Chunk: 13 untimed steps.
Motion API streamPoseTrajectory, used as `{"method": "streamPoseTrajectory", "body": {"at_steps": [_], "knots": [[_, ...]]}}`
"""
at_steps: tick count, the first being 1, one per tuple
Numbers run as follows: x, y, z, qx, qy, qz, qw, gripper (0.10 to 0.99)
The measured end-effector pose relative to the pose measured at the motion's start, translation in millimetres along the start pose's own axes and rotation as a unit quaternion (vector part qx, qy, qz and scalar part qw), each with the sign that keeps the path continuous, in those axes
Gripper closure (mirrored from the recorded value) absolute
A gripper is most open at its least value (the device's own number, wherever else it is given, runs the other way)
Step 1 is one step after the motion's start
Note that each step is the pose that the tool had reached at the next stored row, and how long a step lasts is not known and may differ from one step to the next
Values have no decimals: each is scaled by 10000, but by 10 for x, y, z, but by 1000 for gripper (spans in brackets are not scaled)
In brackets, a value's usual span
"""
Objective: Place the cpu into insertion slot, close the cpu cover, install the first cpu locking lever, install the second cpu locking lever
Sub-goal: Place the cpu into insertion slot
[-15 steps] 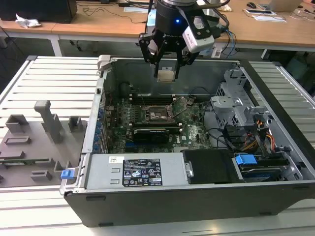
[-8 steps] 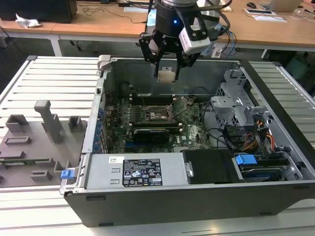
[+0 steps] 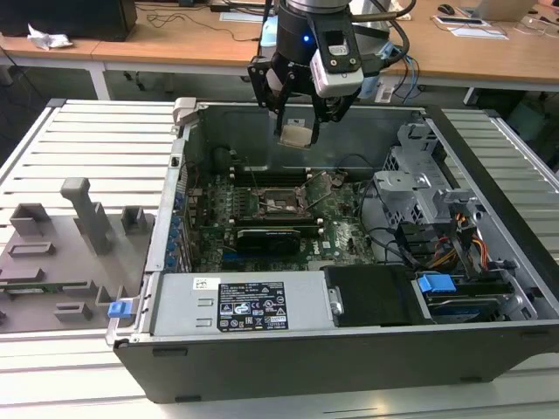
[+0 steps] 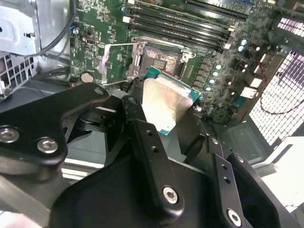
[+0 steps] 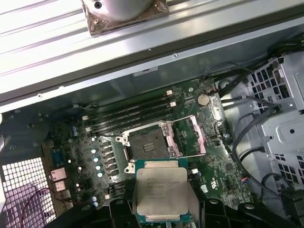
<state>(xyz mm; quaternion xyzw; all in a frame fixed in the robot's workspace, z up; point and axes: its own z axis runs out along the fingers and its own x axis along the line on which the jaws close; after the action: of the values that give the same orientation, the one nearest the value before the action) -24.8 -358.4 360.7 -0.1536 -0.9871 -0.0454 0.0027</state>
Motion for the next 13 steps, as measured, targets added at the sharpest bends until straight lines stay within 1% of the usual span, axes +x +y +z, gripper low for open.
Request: {"method": "streamPoseTrajectory", "body": {"at_steps": [3, 7, 8, 11, 13], "knots": [[0, 0, 1, -3, -17, 185, 9998, 565], [0, 0, 2, -6, -29, 320, 9995, 565], [0, 0, 2, -8, -37, 419, 9991, 565], [0, 0, 2, -10, -47, 530, 9986, 565], [0, 0, 2, -12, -57, 641, 9979, 565]]}}
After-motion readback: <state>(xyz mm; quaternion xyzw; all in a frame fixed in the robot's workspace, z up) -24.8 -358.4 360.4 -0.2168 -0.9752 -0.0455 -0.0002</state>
